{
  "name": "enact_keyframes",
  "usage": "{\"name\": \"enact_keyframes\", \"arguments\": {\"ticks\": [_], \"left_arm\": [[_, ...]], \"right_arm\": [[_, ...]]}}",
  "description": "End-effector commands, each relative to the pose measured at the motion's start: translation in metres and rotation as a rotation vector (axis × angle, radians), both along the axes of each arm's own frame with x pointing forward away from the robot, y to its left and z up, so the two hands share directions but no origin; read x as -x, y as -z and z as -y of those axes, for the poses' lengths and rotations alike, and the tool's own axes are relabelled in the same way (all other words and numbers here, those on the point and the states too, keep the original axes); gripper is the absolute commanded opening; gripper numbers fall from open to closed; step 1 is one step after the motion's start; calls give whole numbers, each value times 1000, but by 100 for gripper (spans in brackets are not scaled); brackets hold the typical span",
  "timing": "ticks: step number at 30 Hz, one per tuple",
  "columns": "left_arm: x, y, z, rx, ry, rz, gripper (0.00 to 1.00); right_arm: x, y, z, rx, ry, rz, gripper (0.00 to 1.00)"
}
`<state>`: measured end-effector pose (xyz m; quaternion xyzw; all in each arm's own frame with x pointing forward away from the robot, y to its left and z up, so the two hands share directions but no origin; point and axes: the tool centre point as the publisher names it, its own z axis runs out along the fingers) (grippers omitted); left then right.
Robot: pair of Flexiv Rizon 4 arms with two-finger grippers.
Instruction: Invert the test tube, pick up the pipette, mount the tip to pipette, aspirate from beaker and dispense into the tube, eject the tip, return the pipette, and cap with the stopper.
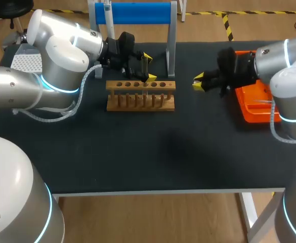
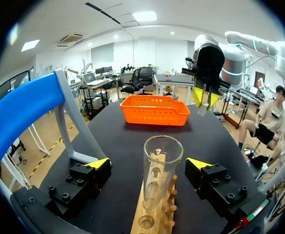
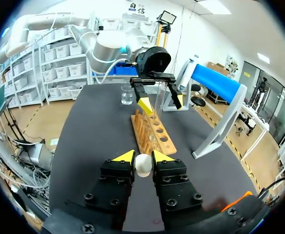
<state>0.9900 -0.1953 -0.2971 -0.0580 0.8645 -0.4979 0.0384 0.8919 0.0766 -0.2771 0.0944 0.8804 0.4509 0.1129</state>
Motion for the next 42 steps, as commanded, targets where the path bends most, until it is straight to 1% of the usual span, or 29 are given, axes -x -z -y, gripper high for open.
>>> {"name": "enact_keyframes", "arguments": {"ticks": [1,8,13,19,25,42], "left_arm": [[-1,0,0,-2,2,-2,100],[-1,0,0,-2,2,-2,100],[-1,0,0,-2,2,-2,100],[-1,0,0,-2,2,-2,100],[-1,0,0,-2,2,-2,100],[-1,0,0,-2,2,-2,100]], "right_arm": [[0,-2,2,1,-3,-3,0],[0,-2,2,1,-3,-3,0],[-10,-7,-6,6,-11,-9,0],[-24,-17,-22,20,-33,-16,0],[-39,-31,-39,22,-52,-6,0],[-63,-64,-86,30,-112,16,0]]}}
